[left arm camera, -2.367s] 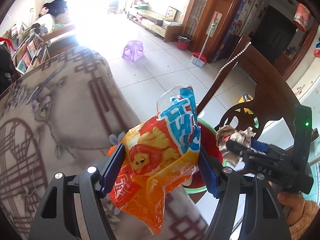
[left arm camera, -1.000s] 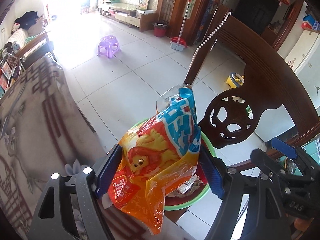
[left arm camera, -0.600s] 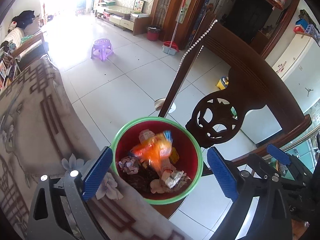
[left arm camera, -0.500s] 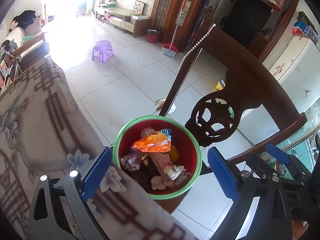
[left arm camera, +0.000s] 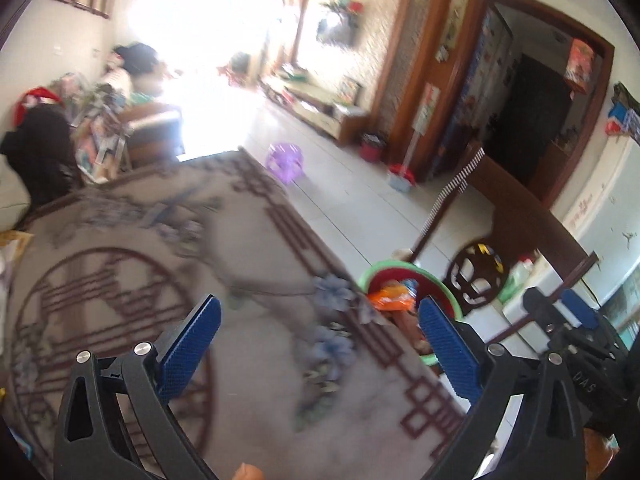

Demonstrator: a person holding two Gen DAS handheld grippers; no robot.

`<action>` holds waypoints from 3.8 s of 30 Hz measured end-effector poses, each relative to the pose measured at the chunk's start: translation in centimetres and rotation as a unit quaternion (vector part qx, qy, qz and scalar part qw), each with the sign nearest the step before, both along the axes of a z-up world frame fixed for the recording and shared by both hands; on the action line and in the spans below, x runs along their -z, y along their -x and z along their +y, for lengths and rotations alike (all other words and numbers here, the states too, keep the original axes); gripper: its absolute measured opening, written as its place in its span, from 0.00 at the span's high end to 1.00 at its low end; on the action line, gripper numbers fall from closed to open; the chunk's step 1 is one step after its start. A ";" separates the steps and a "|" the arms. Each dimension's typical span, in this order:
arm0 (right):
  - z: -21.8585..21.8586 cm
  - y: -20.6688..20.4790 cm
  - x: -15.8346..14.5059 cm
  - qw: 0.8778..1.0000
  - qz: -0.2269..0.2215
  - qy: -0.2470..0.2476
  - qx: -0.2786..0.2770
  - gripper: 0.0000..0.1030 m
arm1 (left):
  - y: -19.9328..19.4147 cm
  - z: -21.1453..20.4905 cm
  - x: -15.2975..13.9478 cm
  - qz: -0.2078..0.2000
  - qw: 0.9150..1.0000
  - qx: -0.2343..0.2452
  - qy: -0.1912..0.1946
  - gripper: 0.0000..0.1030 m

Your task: Collect trash

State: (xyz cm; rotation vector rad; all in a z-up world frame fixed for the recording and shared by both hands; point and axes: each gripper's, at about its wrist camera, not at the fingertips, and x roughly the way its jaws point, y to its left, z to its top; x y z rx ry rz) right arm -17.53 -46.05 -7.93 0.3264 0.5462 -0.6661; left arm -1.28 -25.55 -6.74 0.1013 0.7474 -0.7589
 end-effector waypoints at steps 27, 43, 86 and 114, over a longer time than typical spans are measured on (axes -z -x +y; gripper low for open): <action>20.4 -3.1 -5.2 0.990 -0.065 0.110 -0.064 0.04 | 2.0 20.0 -5.3 -0.118 0.971 -0.201 0.060 0.08; 20.6 -3.2 -4.8 0.990 -0.060 0.105 -0.071 0.04 | 2.1 20.3 -5.4 -0.104 0.971 -0.210 0.055 0.08; 20.5 -0.9 -4.7 0.991 -0.058 0.098 -0.067 0.04 | 3.4 19.8 -5.4 -0.087 0.976 -0.199 0.036 0.08; 20.3 -5.3 -2.9 0.991 -0.024 0.083 -0.102 0.04 | -1.6 21.0 -1.5 -0.052 0.973 -0.226 0.010 0.08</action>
